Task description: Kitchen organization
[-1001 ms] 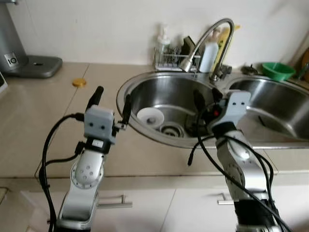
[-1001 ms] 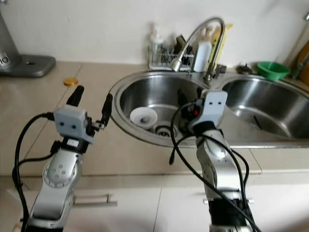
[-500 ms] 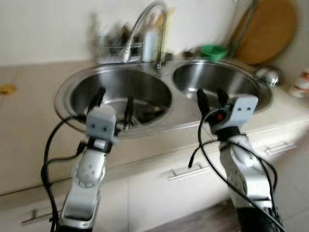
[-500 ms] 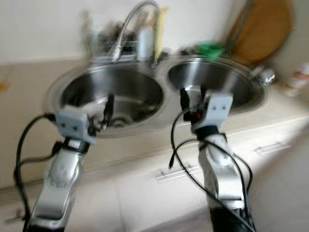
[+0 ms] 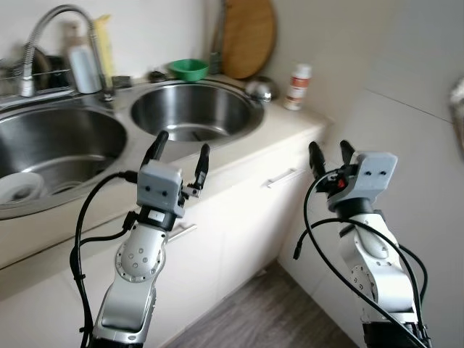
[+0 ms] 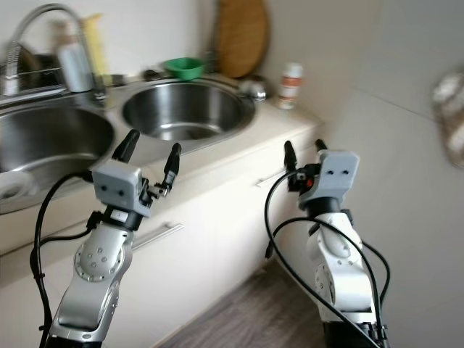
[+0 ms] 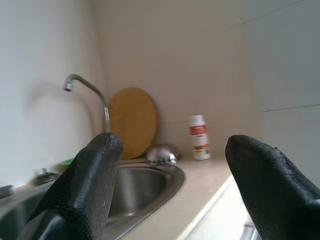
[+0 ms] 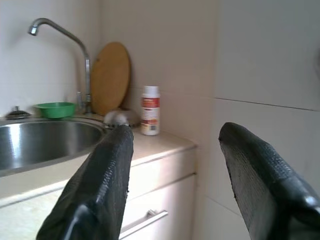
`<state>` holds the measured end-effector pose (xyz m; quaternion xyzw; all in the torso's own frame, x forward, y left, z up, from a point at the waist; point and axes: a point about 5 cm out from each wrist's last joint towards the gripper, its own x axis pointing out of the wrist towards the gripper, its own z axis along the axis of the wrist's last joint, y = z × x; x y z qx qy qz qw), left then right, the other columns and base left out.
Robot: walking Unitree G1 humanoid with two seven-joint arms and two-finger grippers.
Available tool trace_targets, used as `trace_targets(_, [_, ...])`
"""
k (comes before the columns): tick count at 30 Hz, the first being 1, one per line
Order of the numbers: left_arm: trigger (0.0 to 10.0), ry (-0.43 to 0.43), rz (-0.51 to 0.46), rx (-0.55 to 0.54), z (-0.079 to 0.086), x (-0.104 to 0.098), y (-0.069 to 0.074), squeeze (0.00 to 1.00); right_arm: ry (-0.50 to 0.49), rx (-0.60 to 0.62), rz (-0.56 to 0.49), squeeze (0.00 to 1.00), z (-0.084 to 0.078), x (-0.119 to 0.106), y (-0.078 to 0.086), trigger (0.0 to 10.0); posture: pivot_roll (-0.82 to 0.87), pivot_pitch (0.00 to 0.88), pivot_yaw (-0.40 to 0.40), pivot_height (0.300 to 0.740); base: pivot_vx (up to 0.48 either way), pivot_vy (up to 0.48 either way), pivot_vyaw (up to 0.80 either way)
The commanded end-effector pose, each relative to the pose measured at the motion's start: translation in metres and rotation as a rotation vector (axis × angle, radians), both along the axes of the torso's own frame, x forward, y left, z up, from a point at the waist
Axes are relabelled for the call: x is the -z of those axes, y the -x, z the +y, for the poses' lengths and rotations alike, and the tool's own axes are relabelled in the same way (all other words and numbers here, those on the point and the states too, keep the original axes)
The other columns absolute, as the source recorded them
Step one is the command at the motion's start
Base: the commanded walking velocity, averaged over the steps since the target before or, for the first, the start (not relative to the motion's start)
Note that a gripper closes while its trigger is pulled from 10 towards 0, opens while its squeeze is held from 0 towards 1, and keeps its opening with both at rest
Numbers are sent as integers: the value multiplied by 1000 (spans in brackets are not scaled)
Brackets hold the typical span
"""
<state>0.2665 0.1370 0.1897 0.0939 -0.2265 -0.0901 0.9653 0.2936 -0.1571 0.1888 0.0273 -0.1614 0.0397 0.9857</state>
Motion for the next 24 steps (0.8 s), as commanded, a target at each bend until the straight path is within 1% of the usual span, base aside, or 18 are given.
trace_targets(1, [10000,-2,11,10,-2,3,0,0,14,16,2,0,-3,0,2,10000,31,0,-49,740,0,480,-800])
trace_targets(2, [10000,-13,8,10,-2,4,1,0,19,20,8,0,-4,2,3,10000,25,0,-49,740,0,480,-800])
trace_targets(9, [10000,-25,35,28,-6,15,5,0,58,56,61,0,-10,15,6,10000,21,0,-50,740,0,0,-800])
trace_targets(12, [10000,-39,55,38,-7,20,6,0,85,95,104,0,-16,24,7,10000,21,0,-50,740,0,0,-800])
trace_targets(17, [10000,-46,67,45,-7,23,6,0,113,141,152,0,-23,34,7,10000,20,0,-49,740,0,0,-800])
trace_targets(19, [10000,-54,76,51,-8,26,7,0,106,163,171,0,-27,37,8,10000,20,0,-48,740,0,0,-800])
trace_targets(24, [10000,-121,139,81,-12,41,9,0,138,175,214,0,-29,47,9,10000,19,0,-43,740,0,0,-800])
